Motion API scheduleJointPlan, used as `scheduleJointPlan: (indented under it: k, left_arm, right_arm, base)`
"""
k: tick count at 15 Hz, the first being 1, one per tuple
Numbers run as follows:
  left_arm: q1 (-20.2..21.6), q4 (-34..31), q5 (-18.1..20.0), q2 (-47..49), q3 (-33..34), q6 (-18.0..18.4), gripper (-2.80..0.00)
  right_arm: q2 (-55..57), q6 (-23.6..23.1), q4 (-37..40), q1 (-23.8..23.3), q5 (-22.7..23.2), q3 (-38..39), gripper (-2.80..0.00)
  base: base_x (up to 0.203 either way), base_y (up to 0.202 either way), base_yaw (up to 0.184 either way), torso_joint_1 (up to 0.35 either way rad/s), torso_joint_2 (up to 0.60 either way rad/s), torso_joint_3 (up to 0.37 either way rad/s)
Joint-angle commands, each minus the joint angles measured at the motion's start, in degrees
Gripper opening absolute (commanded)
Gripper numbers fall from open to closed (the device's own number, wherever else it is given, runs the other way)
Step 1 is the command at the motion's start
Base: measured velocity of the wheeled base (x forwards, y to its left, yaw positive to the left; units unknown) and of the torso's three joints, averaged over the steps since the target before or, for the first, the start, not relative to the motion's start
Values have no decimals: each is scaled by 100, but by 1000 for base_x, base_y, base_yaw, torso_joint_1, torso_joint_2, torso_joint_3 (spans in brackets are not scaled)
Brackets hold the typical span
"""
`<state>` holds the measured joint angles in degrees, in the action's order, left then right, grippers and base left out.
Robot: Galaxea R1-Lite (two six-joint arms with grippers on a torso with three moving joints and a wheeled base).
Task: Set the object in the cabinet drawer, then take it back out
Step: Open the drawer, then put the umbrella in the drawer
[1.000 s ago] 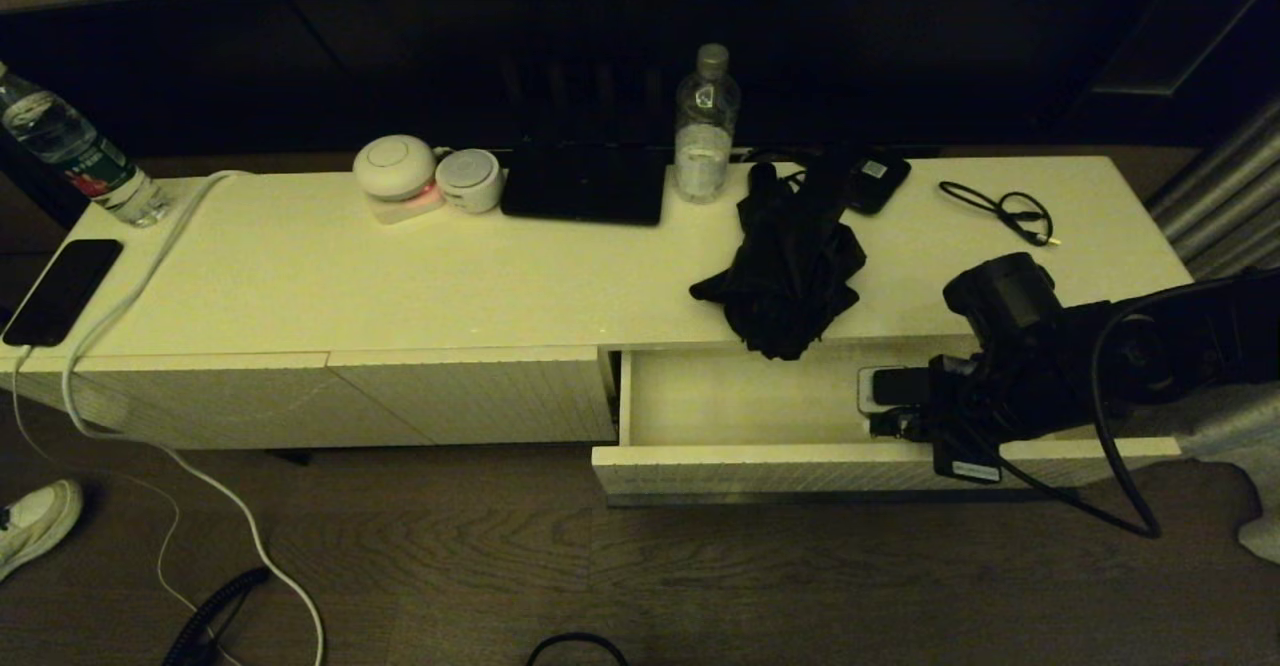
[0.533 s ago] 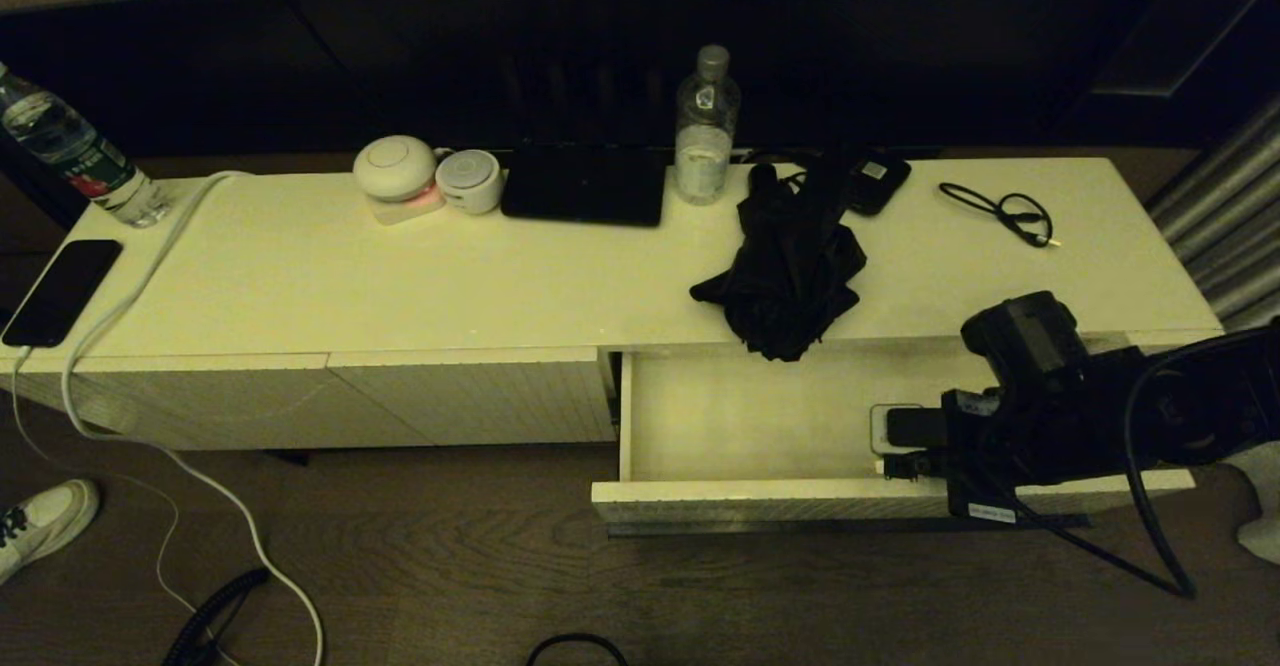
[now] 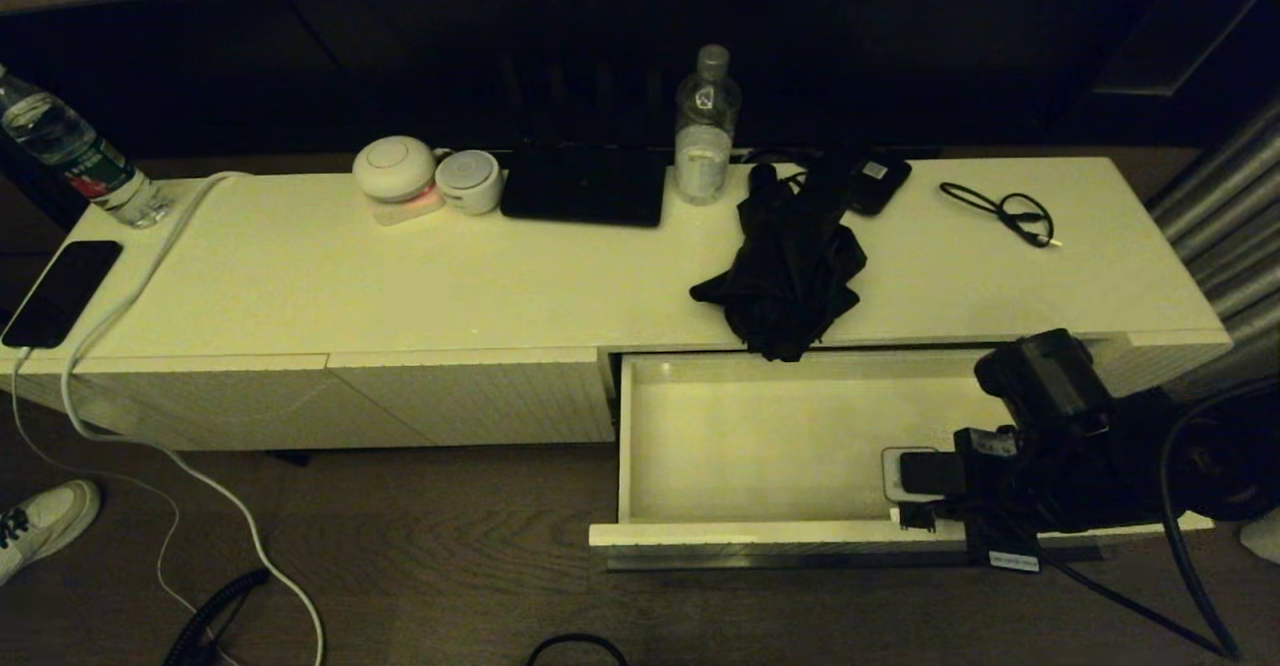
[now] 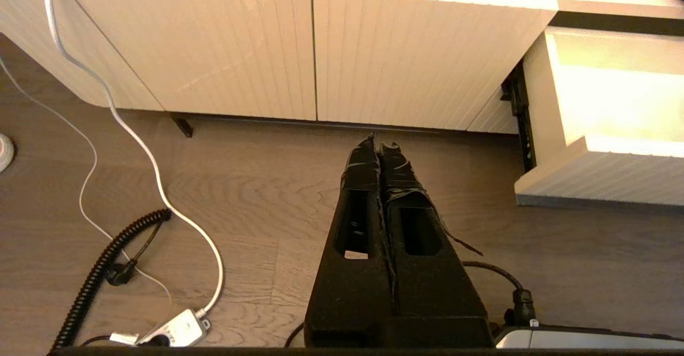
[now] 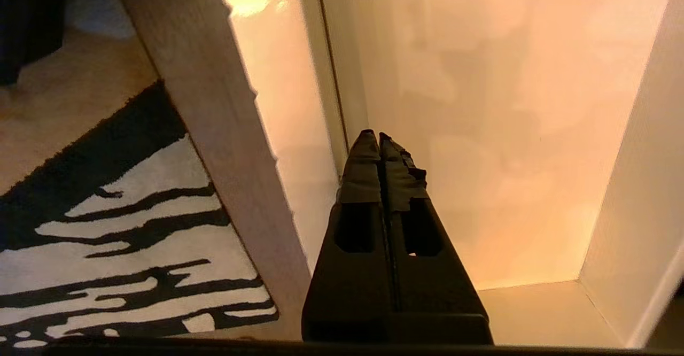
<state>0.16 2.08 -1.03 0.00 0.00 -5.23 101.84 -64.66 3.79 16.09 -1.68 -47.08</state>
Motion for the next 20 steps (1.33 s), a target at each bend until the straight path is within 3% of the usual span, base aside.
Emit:
scheduleJointPlan:
  k: [1, 8, 10, 15, 20]
  left_arm:
    - [2, 2, -2, -9, 0, -4, -280]
    - [2, 2, -2, -9, 0, -4, -280]
    - [2, 2, -2, -9, 0, -4, -280]
    - [2, 2, -2, -9, 9, -4, -280]
    - [2, 2, -2, -9, 3, -4, -280]
  right_arm:
    - [-195, -38, -16, 50, 2, 106, -280]
    - [-383, 103, -263, 91, -38, 270, -280]
    - [-692, 636, -207, 164, -89, 55, -280]
    - [-1814, 1272, 727, 213, -171, -567, -280]
    - [-2307, 2777, 1313, 462, -619, -1445, -280]
  base:
    - [0, 0, 0, 0, 0, 0]
    - [0, 0, 0, 0, 0, 0]
    - [0, 0, 0, 0, 0, 0]
    - [0, 0, 0, 0, 0, 0]
    - [0, 0, 0, 0, 0, 0]
